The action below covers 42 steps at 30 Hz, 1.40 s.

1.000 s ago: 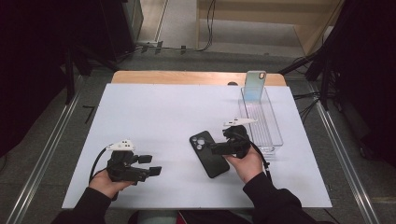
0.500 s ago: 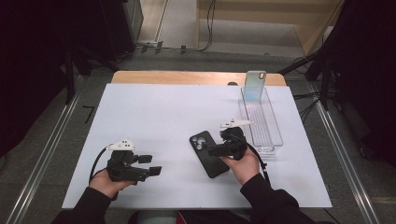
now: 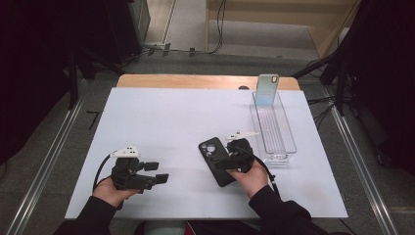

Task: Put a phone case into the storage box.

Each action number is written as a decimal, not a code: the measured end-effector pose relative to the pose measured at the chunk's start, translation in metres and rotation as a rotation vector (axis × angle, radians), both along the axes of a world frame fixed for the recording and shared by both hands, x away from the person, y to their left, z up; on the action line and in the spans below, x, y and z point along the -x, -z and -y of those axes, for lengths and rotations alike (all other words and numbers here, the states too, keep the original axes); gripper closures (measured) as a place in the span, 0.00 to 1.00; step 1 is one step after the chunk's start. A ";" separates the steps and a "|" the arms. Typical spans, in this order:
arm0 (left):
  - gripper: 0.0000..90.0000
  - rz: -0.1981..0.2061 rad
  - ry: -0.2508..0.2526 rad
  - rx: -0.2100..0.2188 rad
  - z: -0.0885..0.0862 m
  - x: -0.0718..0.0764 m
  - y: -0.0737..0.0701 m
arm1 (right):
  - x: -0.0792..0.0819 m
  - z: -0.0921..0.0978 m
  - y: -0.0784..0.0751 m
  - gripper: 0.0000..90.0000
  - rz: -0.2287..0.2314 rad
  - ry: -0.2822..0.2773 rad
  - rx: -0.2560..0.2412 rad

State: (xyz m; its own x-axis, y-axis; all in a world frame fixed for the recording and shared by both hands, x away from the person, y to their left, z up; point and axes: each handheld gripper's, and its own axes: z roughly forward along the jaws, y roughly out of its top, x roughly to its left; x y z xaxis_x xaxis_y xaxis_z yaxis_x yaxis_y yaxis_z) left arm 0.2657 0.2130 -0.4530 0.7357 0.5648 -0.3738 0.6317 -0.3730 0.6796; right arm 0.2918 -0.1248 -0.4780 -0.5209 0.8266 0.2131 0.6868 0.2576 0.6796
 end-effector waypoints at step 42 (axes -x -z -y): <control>0.34 0.001 -0.002 -0.001 0.001 0.000 0.000 | 0.007 -0.023 0.037 0.09 0.030 0.028 0.197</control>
State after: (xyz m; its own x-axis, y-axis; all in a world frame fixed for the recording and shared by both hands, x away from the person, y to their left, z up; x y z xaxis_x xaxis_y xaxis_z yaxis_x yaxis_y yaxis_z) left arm 0.2657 0.2119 -0.4528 0.7350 0.5667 -0.3724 0.6316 -0.3724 0.6800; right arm 0.2843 -0.1015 -0.5153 -0.5008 0.8650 0.0310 0.6761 0.3686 0.6380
